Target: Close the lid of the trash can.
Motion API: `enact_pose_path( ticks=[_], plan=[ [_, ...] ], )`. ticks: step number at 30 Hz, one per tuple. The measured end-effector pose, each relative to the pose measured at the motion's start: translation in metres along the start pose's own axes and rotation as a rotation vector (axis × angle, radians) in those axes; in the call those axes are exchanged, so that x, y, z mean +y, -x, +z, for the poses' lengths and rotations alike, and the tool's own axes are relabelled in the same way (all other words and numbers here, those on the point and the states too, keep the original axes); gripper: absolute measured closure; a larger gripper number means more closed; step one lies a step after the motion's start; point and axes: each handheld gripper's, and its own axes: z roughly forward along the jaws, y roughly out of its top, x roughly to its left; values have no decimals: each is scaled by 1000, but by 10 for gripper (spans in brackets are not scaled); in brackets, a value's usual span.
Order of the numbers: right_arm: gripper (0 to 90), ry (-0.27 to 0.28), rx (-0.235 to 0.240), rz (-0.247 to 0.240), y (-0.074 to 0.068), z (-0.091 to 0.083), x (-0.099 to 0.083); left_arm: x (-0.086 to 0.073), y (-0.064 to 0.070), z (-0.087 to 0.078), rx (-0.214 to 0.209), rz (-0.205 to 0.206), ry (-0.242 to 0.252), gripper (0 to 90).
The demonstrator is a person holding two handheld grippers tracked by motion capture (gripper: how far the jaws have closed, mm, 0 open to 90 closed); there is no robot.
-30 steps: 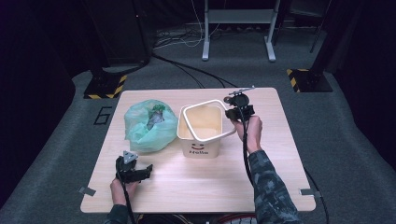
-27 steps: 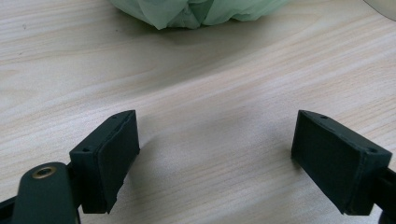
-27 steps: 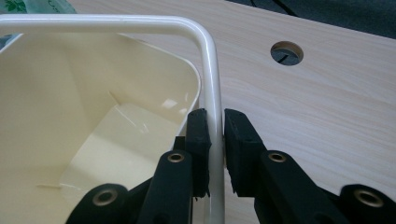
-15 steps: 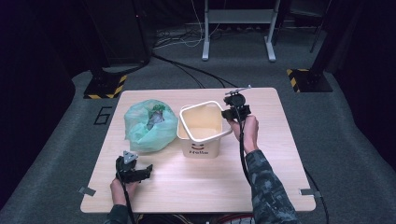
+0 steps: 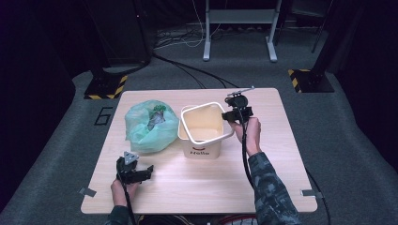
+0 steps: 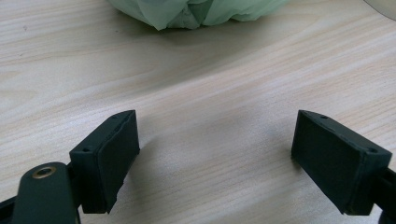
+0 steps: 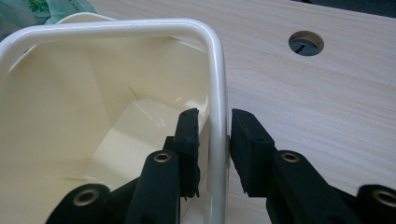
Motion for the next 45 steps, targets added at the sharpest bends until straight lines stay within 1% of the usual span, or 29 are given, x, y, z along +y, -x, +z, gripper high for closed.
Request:
enact_pose_path(
  ticks=[9, 12, 16, 18, 24, 26, 27, 30, 31, 33, 35, 36, 37, 38, 39, 40, 41, 42, 43, 45],
  plan=[
    [696, 7, 11, 6, -3, -3, -1, 0, 0, 0, 0, 2, 0, 147],
    [679, 11, 22, 7, -4, -4, -1, 0, 0, 0, -1, 2, 0, 147],
    [647, 6, 27, 4, -9, -5, -1, 0, 0, 0, -3, 1, 0, 147],
    [647, 3, 27, -2, -11, -5, 0, 0, 0, 0, -2, 1, -1, 146],
    [636, -4, 33, -1, -13, -5, 1, 0, 0, 0, -2, 1, -1, 147],
    [631, -4, 33, -5, -14, -3, 1, 0, 1, -1, 1, 13, 1, 147],
    [631, -4, 33, -5, -14, -3, 1, 0, 1, -1, 1, 13, 1, 148],
    [634, -9, 27, -9, -12, 0, 3, -3, 1, -5, -17, 12, -11, 149],
    [634, -10, 27, -8, -11, 1, 3, -3, 1, -5, -17, 12, -11, 150],
    [636, -8, 28, -4, -10, 1, 4, -5, 3, -9, -31, -1, -11, 151],
    [640, -8, 27, -5, -9, 2, 4, -5, 7, -15, -45, 1, 0, 152],
    [642, -6, 23, -3, -11, 2, 4, -1, 10, -22, -73, -9, 13, 152],
    [642, -6, 23, -3, -11, 2, 4, -1, 10, -22, -73, -9, 13, 152],
    [643, -4, 28, -4, -12, 2, 4, 3, 11, -26, -87, -5, 18, 153],
    [642, 0, 29, -6, -13, 2, 4, 11, 16, -32, -113, -6, 34, 153],
    [642, 0, 29, -6, -13, 2, 4, 11, 16, -32, -113, -6, 34, 154],
    [642, -2, 26, -12, -14, 2, 4, 15, 18, -34, -125, -5, 42, 154],
    [642, 3, 31, -7, -15, 3, 3, 26, 22, -40, -146, 6, 51, 156],
    [642, 3, 31, -7, -15, 3, 3, 26, 22, -40, -146, 6, 51, 156],
    [641, 2, 33, -9, -16, 3, 3, 37, 26, -44, -163, 9, 57, 157]
  ],
)
